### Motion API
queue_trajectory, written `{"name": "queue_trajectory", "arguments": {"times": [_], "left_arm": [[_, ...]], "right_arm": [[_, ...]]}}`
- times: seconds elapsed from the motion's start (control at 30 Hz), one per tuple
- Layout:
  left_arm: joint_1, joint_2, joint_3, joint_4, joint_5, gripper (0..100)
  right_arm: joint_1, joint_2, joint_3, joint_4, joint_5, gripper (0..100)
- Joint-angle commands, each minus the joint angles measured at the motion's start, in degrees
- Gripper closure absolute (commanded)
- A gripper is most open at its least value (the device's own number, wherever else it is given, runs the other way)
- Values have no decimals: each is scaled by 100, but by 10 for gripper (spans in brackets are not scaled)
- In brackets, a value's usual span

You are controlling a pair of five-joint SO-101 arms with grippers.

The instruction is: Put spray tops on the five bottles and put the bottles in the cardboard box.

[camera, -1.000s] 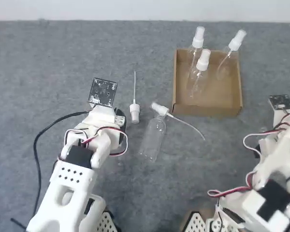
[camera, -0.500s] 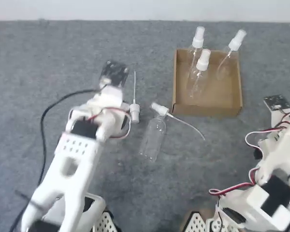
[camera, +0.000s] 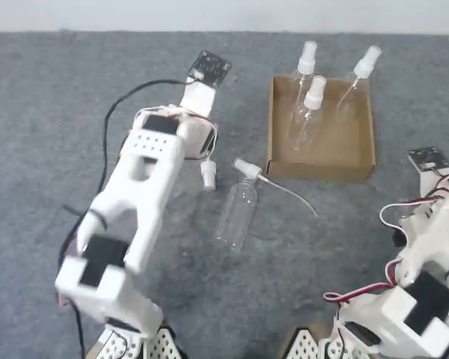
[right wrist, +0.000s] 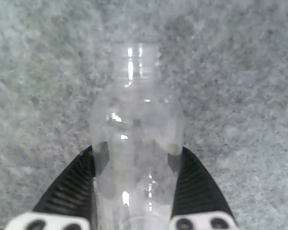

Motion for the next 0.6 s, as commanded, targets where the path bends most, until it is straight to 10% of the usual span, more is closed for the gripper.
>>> {"name": "queue_trajectory", "arguments": {"times": [0.0,0.57], "left_arm": [[-53,818,-1024,-167,-53,867],[-1327,1758,-1279,-237,-738,867]], "right_arm": [[31,-92,-360,-92,88,993],[31,-92,-360,-84,79,993]]}}
